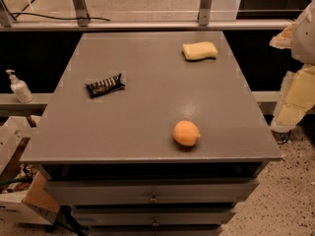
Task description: Pick orange
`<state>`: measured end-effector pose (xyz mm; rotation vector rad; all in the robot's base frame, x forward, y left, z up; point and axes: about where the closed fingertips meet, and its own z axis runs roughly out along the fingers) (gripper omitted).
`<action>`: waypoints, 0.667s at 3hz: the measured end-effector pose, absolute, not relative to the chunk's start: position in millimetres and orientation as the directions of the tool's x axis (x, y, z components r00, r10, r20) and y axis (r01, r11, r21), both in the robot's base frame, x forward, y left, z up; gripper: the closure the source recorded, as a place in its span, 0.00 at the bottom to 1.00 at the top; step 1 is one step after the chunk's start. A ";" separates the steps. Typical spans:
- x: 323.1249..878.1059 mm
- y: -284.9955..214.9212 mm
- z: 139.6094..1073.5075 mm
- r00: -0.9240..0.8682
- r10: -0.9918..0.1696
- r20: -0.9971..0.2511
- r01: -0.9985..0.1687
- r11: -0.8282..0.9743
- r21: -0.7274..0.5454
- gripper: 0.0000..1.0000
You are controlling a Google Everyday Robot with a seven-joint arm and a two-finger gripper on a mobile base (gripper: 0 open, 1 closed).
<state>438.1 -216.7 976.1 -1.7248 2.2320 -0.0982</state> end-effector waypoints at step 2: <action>438.1 -216.7 976.2 -0.221 -0.953 -0.207 -0.931 0.270 -0.246 0.00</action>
Offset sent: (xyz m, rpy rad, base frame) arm -0.0111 0.0535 -0.0661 0.2602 0.0961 0.1024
